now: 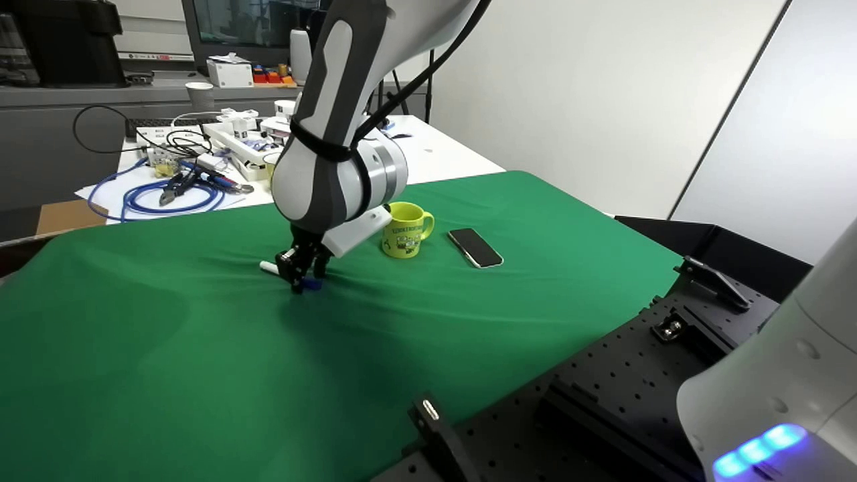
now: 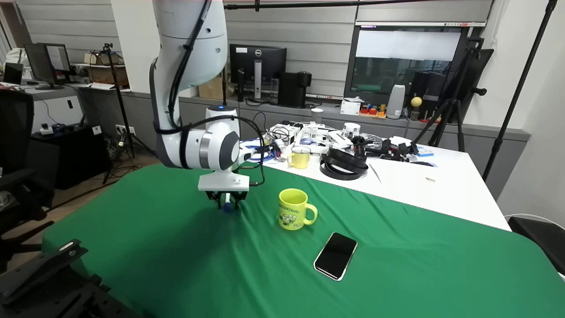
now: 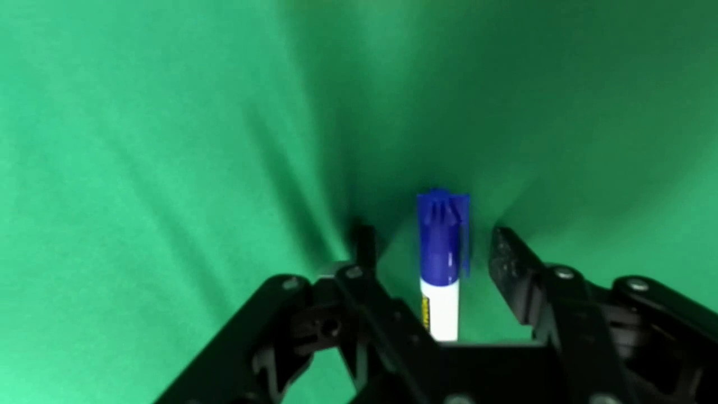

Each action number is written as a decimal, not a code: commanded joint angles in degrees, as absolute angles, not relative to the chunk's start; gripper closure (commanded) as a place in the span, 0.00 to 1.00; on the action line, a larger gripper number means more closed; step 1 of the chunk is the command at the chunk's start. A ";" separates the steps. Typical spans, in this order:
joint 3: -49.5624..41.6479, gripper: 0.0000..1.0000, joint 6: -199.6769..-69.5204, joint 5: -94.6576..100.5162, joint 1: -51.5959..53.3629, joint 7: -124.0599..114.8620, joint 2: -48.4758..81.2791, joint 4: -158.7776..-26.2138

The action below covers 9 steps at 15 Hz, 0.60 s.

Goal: Put the marker in the mug

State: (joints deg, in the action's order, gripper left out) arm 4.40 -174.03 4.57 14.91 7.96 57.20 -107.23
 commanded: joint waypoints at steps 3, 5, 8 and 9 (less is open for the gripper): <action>2.43 0.59 -172.99 5.30 15.57 5.48 56.14 -107.50; 2.22 0.72 -173.08 5.43 15.49 5.64 55.71 -107.78; 1.82 0.93 -173.18 5.34 15.60 5.37 55.12 -108.16; 1.71 0.98 -173.15 5.35 15.58 5.38 55.00 -108.27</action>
